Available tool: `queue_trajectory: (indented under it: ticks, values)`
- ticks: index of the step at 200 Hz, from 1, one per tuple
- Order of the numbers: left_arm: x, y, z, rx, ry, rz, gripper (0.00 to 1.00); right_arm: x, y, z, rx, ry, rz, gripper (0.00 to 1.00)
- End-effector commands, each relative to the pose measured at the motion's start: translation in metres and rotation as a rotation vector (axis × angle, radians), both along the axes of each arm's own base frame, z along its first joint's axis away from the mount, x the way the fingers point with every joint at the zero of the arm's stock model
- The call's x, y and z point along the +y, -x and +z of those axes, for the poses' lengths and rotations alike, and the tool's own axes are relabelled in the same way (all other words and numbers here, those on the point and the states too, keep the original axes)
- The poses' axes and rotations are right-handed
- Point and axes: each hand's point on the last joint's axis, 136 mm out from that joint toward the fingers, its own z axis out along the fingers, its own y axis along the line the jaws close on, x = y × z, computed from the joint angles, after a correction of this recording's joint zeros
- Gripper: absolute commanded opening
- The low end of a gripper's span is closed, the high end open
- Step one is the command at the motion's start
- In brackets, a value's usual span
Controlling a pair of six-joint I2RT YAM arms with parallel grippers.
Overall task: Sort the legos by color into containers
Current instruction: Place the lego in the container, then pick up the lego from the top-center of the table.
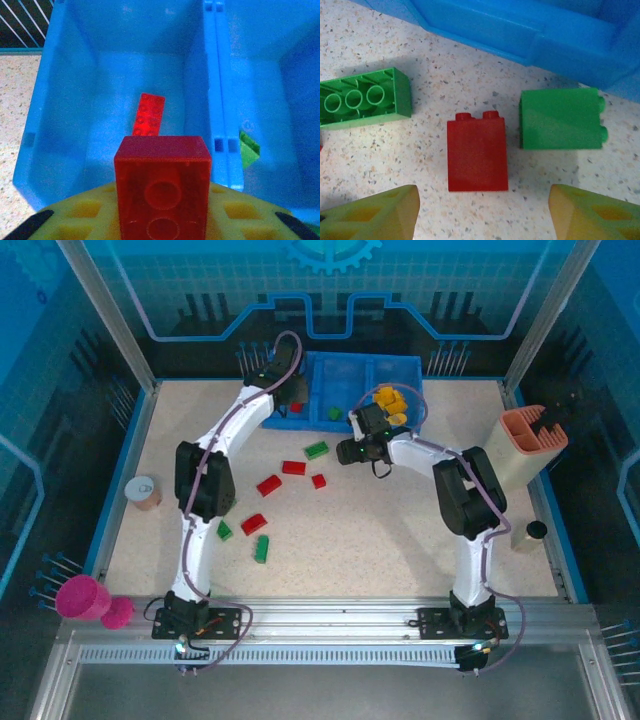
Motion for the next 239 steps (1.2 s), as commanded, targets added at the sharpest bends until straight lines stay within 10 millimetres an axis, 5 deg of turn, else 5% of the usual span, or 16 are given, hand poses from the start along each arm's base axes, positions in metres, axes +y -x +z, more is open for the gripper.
queue_trajectory:
  ticks: [1,40,101,152,186,219,239]
  values:
    - [0.004,-0.007,-0.009,0.017,-0.01,-0.006,0.46,0.013,-0.006,0.0,0.009,-0.024,0.012,0.69]
    - [0.004,-0.011,-0.008,0.006,-0.01,-0.012,0.63,0.02,-0.01,-0.014,0.032,-0.006,0.015,0.65]
    - [0.002,0.002,0.026,-0.034,0.018,-0.048,0.67,0.021,-0.016,-0.03,0.051,0.077,-0.003,0.59]
    - [0.011,0.037,0.063,-0.083,0.036,-0.054,0.69,0.016,-0.015,-0.041,0.093,0.137,-0.027,0.32]
    - [0.028,0.081,0.08,-0.086,0.03,-0.044,0.7,0.025,-0.006,-0.011,0.055,0.134,0.018,0.25]
    - [0.052,0.133,0.088,-0.094,0.034,-0.009,0.71,0.053,-0.01,0.053,-0.077,0.086,0.089,0.25]
    - [0.067,0.168,0.072,-0.064,0.057,0.018,0.72,0.073,-0.024,0.088,-0.169,0.036,0.117,0.25]
